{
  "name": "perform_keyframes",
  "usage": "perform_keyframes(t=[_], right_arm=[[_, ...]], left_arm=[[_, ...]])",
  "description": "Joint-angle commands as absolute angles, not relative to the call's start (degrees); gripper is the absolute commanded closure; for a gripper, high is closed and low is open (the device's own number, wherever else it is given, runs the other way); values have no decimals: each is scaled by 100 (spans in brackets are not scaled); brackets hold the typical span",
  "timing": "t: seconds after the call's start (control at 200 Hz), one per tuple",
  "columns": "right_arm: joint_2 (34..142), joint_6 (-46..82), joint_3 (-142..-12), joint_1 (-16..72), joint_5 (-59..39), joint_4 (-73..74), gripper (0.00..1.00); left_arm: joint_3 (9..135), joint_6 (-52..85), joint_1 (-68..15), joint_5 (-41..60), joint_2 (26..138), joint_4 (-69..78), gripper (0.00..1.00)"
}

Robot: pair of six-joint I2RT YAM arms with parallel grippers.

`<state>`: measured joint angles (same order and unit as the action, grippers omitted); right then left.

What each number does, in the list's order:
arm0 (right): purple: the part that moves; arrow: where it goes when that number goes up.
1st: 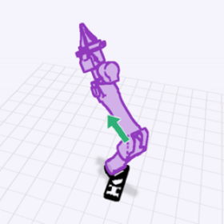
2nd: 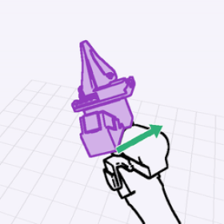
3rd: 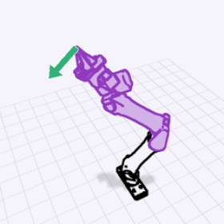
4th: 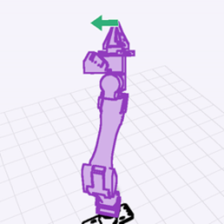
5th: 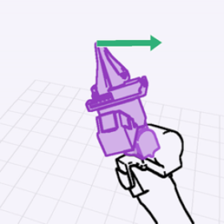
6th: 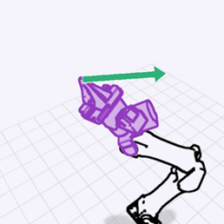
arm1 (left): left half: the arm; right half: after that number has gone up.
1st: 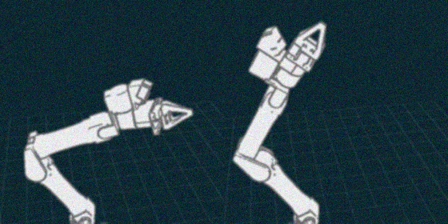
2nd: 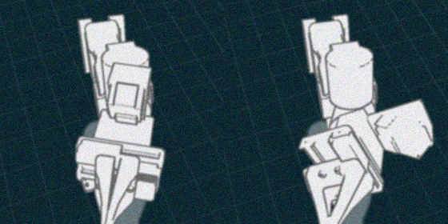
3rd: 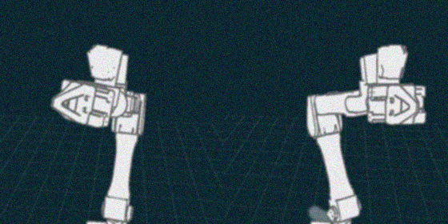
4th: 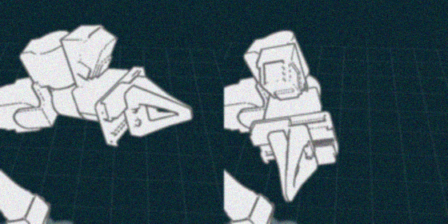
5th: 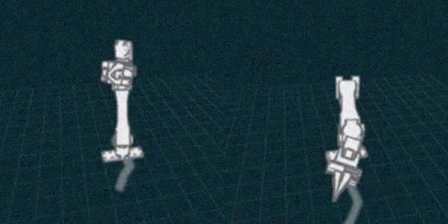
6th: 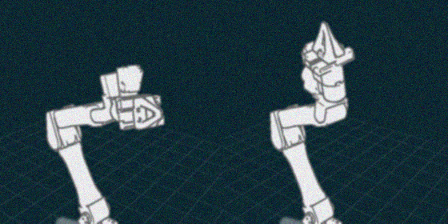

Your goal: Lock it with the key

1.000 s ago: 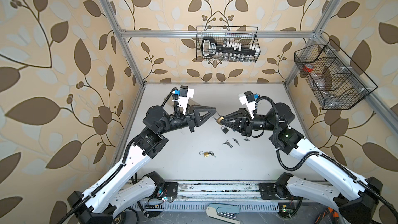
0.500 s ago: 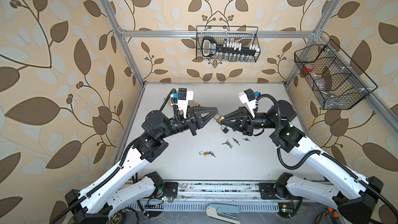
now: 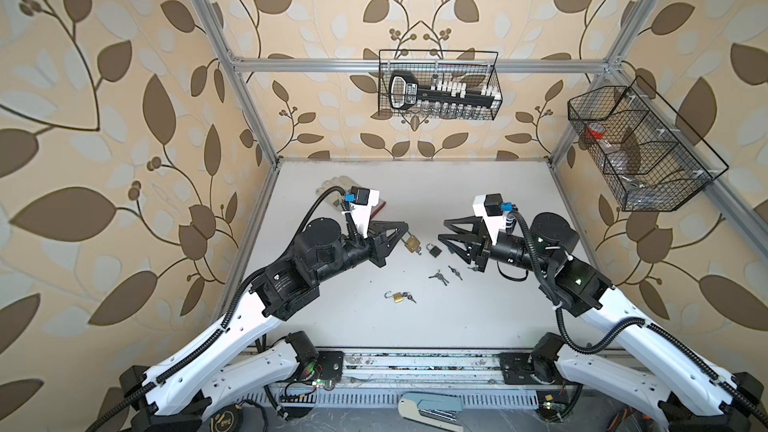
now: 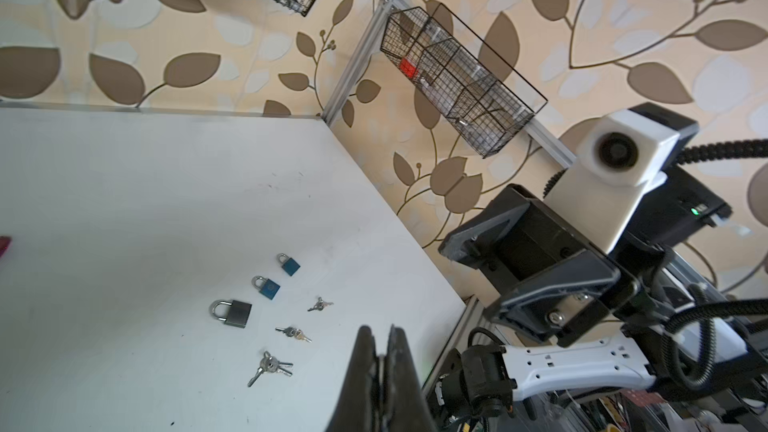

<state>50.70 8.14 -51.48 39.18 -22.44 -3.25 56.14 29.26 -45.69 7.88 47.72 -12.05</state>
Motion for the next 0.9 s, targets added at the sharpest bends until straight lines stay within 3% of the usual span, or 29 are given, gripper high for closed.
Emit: perform_keyframes(t=[0.0,0.275,0.49,0.9], right_arm=[[5192,305,-5007,4151,-1457,-780,58],[5536,389,-4769,5256,-439,-124,54],[5861,692,-4749,5418,-9,227,53],[6215,650,-5022,5536,-159,297,67]], left_arm=[[5884,3096,-4571,312,4677,-1151,100],[5845,3344,-4573,168,4679,-998,100],[5834,3346,-4570,194,4659,-992,100],[5735,3379,-4572,146,4614,-966,100]])
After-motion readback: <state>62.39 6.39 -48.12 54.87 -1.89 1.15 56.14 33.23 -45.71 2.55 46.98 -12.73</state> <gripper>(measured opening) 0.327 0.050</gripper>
